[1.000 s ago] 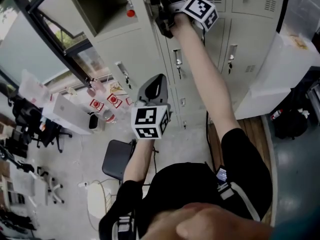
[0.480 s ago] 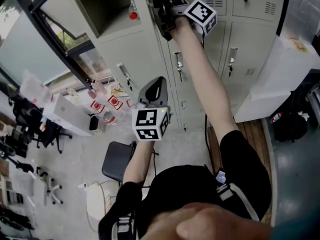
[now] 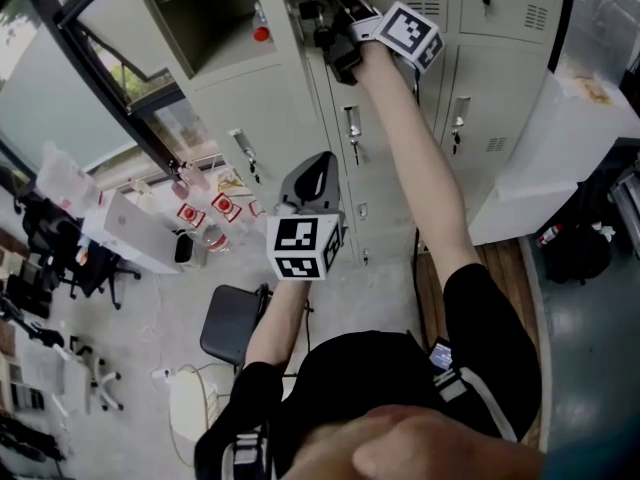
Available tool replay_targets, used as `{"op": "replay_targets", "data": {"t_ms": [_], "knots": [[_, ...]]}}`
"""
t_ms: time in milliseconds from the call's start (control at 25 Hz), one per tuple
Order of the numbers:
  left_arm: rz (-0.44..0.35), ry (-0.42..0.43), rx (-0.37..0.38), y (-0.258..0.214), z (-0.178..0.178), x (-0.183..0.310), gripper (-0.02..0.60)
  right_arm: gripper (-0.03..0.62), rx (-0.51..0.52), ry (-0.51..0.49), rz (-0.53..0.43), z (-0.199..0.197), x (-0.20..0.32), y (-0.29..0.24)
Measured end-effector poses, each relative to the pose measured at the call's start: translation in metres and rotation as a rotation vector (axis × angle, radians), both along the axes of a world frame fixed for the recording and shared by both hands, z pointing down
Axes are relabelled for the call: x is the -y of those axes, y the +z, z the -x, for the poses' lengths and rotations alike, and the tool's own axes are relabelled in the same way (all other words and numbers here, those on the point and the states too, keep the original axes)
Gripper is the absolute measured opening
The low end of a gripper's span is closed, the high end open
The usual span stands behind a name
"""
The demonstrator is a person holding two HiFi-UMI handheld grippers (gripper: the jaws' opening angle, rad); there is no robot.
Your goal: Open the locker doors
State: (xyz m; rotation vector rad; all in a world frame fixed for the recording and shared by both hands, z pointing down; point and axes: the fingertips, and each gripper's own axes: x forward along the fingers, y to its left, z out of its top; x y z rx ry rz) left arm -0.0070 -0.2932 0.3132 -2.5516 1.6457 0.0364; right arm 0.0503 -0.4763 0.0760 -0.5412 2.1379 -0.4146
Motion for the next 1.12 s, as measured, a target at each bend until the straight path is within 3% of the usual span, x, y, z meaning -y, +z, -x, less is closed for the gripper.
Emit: {"op": "replay_targets", "data": {"t_ms": [280, 480, 720, 1120], "knots": [[0.006, 0.037, 0.002, 0.002, -0.018, 0.002, 0.009, 0.202, -0.171, 0.109, -0.096, -0.012, -0.012, -0.003], [0.019, 0.048, -0.011, 0.004, -0.022, 0.005, 0.009, 0.202, -0.393, 0.262, -0.217, -0.012, -0.022, -0.011], [0.013, 0.057, -0.02, 0.001, -0.028, 0.008, 0.009, 0.202, -0.643, 0.369, -0.352, 0.007, -0.026, -0.026], [0.009, 0.022, -0.039, 0.001, -0.014, 0.008, 0.009, 0.201, -0.773, 0.418, -0.415, 0.019, -0.021, -0.045]]}}
